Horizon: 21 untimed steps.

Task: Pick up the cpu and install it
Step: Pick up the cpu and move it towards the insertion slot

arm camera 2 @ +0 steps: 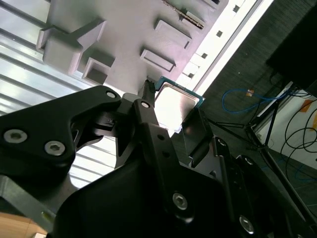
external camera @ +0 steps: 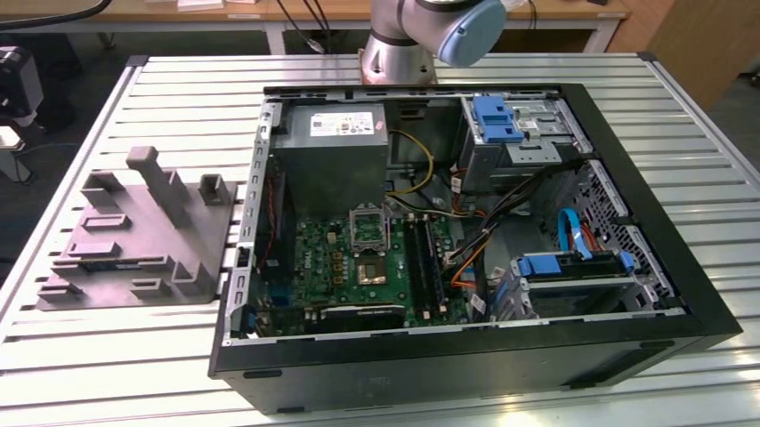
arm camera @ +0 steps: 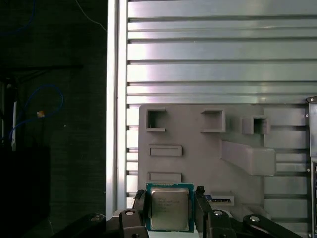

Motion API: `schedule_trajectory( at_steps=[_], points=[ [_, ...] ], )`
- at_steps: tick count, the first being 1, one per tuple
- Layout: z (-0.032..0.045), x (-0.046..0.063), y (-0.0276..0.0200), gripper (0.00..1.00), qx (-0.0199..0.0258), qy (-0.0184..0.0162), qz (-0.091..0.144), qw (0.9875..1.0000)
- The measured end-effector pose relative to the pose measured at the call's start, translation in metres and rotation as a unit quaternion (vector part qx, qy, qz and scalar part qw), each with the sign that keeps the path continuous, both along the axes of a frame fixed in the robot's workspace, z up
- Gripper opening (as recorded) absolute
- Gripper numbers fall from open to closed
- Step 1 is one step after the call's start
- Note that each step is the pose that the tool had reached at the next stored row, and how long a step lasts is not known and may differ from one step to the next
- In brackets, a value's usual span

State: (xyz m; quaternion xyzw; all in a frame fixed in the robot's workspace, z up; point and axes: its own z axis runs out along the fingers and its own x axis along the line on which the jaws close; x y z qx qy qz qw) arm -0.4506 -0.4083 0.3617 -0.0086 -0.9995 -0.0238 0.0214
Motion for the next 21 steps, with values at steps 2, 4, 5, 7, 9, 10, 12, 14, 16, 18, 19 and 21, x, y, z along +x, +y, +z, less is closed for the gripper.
schedule_trajectory(
  at_steps=[2, 4, 5, 7, 9, 10, 12, 14, 16, 18, 19, 21],
  points=[
    [0.0018, 0.0001, 0.0000, 0.47, 0.0000, 0.0001, 0.000, 1.0000],
    [0.0045, 0.0001, 0.0000, 0.47, 0.0000, 0.0000, 0.000, 1.0000],
    [0.0050, 0.0001, 0.0000, 0.47, 0.0001, -0.0001, 0.000, 1.0000],
    [0.0050, 0.0001, 0.0000, 0.47, 0.0001, -0.0002, 0.000, 1.0000],
    [0.0053, 0.0001, 0.0000, 0.47, 0.0001, -0.0001, 0.000, 1.0000],
    [0.0054, 0.0001, 0.0000, 0.47, 0.0000, 0.0000, 0.000, 1.0000],
    [0.0054, 0.0007, 0.0000, 0.47, 0.0000, 0.0000, 0.000, 1.0000],
    [0.0054, 0.0015, 0.0000, 0.47, 0.0000, 0.0000, 0.000, 1.0000],
    [0.0054, 0.0025, 0.0000, 0.47, 0.0000, 0.0000, 0.000, 1.0000],
    [0.0054, 0.0036, 0.0000, 0.47, 0.0000, 0.0000, 0.000, 1.0000],
    [0.0054, 0.0042, 0.0000, 0.47, 0.0000, 0.0000, 0.000, 1.0000],
    [0.0054, 0.0053, 0.0000, 0.47, 0.0000, 0.0000, 0.000, 1.0000]
  ],
)
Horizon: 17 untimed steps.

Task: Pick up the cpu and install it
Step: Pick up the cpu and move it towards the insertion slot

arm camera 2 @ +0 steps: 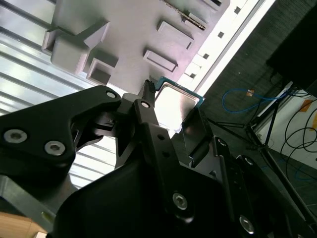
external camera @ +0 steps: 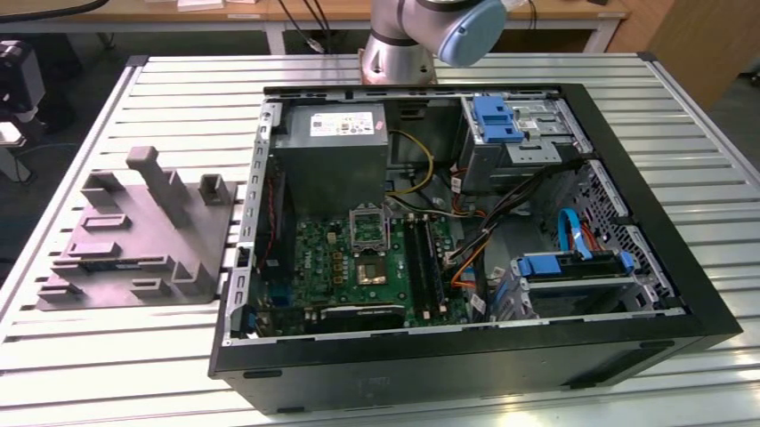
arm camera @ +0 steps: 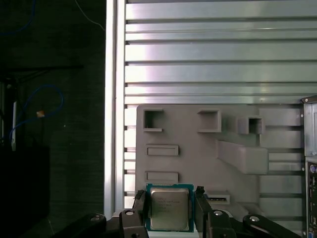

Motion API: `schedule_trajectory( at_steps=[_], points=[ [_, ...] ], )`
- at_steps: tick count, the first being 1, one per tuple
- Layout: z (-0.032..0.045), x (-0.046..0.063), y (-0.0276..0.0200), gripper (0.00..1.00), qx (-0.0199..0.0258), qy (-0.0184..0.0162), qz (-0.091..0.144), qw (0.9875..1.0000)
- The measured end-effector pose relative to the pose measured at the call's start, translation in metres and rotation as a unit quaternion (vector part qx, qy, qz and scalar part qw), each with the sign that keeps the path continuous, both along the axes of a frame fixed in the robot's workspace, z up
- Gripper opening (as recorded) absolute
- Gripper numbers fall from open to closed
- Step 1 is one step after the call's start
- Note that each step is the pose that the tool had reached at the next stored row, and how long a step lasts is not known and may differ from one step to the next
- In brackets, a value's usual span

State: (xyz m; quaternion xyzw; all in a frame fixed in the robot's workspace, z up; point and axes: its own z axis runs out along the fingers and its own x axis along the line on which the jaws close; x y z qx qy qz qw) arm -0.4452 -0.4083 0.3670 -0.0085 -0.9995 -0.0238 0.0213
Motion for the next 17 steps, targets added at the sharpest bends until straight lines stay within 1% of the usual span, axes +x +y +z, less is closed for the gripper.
schedule_trajectory(
  at_steps=[17],
  points=[
    [0.0000, 0.0091, 0.0000, 0.47, 0.0000, 0.0000, 0.000, 1.0000]
  ],
)
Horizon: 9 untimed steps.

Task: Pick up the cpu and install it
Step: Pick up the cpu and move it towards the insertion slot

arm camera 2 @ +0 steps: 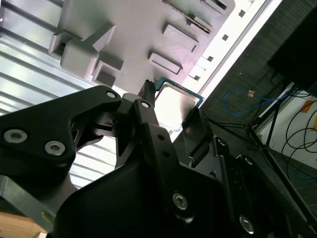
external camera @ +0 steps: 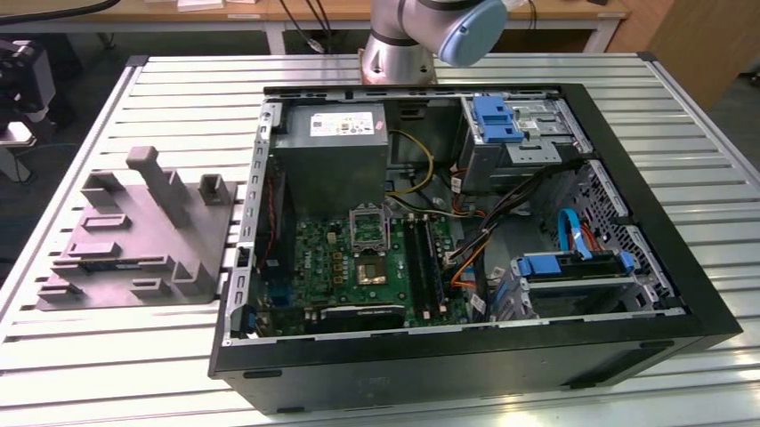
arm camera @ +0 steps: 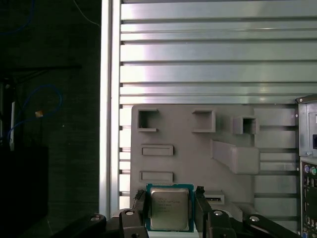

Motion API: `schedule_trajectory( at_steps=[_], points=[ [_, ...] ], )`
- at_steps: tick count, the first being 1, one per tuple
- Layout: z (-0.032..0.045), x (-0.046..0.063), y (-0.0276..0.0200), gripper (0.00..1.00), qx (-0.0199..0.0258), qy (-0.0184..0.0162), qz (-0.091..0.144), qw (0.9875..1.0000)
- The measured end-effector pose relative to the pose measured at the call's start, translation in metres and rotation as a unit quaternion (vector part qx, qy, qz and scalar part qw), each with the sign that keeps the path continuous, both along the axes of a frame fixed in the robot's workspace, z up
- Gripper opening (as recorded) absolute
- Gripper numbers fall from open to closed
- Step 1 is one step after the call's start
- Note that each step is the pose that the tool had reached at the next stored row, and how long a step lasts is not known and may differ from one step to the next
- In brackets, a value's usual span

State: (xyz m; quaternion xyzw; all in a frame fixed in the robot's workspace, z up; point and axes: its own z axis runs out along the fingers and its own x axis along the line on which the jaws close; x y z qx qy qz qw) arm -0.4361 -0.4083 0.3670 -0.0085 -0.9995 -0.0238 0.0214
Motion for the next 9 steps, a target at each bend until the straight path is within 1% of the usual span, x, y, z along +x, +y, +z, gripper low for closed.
schedule_trajectory(
  at_steps=[9],
  points=[
    [0.0000, 0.0049, 0.0000, 0.47, 0.0000, 0.0000, 0.000, 1.0000]
  ],
)
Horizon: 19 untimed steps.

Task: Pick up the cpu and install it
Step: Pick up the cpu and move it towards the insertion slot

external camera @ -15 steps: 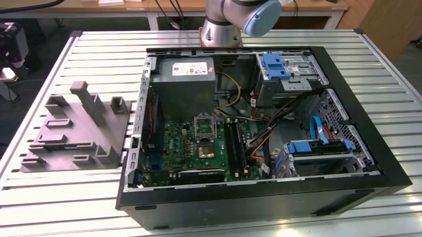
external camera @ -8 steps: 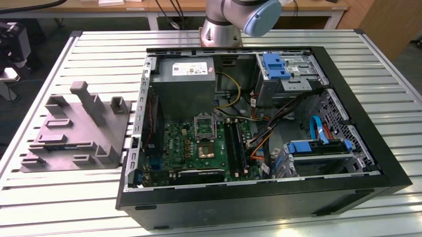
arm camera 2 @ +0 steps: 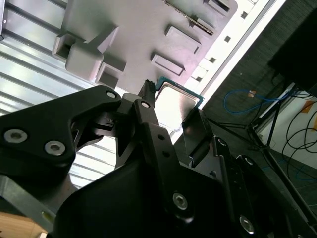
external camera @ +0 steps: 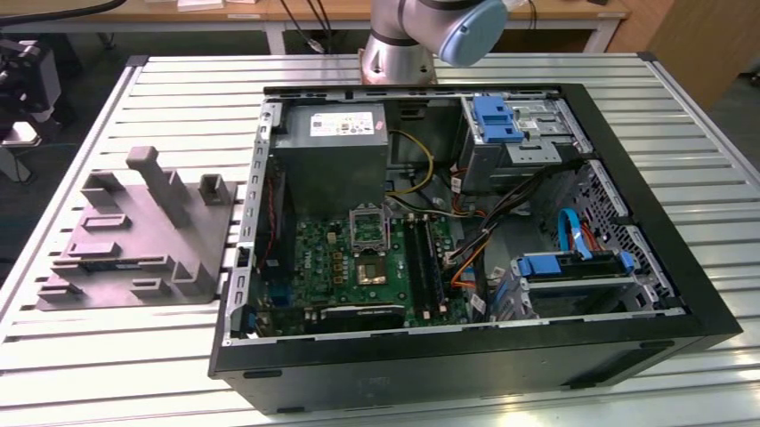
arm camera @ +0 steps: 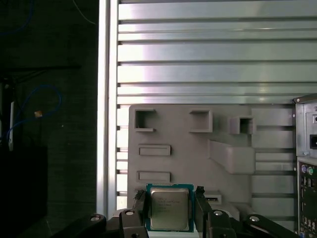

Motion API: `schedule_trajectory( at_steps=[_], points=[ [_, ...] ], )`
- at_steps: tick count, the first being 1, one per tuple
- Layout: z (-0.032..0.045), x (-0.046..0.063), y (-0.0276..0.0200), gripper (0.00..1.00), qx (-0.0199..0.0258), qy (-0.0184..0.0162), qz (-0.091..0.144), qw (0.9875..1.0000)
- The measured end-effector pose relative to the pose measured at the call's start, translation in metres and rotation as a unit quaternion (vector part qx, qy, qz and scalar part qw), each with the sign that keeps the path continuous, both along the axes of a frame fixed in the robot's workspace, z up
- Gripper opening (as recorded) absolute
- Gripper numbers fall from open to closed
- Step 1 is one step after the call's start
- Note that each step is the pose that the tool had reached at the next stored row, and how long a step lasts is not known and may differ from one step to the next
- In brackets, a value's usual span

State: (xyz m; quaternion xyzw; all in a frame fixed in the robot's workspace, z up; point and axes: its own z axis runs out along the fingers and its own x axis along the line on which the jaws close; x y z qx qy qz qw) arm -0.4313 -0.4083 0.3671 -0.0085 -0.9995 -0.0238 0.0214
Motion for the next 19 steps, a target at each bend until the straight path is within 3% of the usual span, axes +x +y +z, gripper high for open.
schedule_trajectory(
  at_steps=[19],
  points=[
    [0.0000, 0.013, 0.0000, 0.47, 0.0000, 0.0000, 0.000, 1.0000]
  ],
)
